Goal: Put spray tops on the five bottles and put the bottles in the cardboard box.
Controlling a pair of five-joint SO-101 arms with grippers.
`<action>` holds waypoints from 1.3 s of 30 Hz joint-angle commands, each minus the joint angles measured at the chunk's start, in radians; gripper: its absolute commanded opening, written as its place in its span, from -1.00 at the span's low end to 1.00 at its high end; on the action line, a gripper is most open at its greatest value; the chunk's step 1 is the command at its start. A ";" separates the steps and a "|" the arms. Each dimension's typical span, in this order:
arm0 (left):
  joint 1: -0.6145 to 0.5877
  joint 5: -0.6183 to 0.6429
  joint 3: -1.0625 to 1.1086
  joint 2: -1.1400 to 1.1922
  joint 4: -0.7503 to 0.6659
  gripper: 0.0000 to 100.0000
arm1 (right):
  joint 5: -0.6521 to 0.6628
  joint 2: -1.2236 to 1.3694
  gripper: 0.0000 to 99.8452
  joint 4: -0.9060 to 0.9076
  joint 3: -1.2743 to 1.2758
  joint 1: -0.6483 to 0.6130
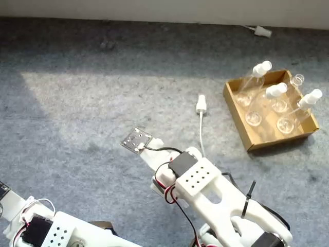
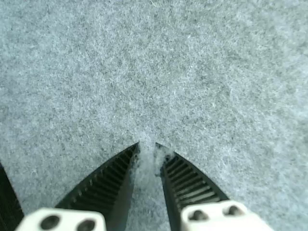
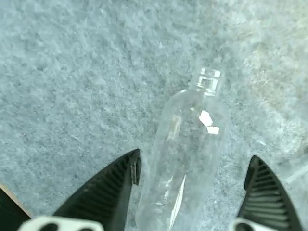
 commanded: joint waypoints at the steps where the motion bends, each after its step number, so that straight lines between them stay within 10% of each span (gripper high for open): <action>1: -0.015 -0.009 0.021 -0.005 0.006 -0.99 | 0.005 -0.031 -0.39 -0.094 0.015 -0.008; 39: -0.015 -0.009 0.021 -0.005 0.006 -0.99 | 0.005 0.321 -0.40 -0.166 -0.073 0.039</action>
